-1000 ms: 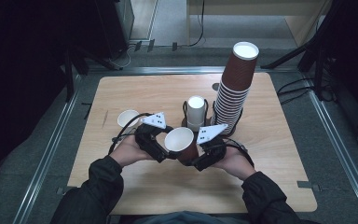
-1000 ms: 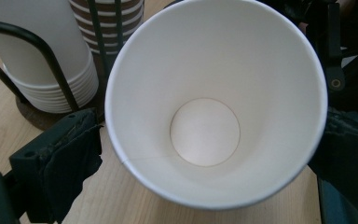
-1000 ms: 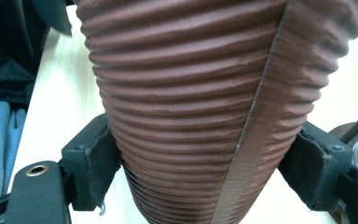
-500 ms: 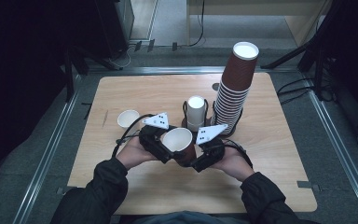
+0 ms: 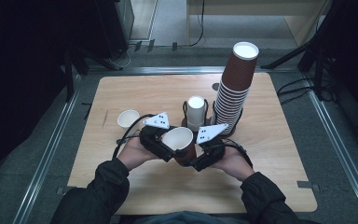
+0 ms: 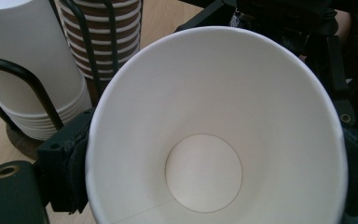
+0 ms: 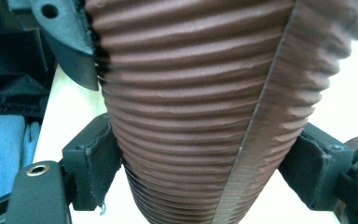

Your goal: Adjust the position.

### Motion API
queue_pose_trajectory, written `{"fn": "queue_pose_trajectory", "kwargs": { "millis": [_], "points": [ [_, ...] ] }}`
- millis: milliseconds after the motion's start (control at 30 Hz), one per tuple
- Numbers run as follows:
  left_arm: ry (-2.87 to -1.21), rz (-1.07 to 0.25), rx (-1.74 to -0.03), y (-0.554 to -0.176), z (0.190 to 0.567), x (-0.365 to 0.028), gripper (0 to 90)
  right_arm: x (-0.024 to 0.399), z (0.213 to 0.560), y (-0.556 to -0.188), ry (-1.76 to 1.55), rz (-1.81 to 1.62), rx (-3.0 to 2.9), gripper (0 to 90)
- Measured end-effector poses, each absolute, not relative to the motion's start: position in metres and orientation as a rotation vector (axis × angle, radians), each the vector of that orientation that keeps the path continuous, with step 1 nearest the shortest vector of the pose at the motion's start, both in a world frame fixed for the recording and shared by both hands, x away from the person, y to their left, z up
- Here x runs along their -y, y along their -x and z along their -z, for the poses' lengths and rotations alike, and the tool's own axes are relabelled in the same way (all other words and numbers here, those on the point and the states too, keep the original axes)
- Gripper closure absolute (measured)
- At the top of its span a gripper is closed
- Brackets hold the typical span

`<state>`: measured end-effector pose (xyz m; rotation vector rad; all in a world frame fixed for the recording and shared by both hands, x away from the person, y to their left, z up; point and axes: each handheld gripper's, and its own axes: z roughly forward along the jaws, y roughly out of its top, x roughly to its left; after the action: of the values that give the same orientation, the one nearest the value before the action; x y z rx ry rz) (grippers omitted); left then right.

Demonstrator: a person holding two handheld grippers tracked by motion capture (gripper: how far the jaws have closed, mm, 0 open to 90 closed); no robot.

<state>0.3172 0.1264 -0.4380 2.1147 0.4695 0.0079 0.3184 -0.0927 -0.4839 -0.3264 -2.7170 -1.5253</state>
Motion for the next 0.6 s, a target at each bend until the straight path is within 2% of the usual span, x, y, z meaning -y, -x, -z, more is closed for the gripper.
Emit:
{"fn": "queue_pose_trajectory", "kwargs": {
  "millis": [433,600],
  "points": [
    [-2.105,0.031,-0.482,-0.3190,0.4366,-0.1288,11.4,0.0945,0.4827,-0.3206,0.348,1.518,2.680,18.9],
    [-2.110,0.028,-0.481,-0.3188,0.4360,-0.1296,11.4,0.0946,0.4825,-0.3210,0.365,1.509,2.674,15.9]
  ]
}}
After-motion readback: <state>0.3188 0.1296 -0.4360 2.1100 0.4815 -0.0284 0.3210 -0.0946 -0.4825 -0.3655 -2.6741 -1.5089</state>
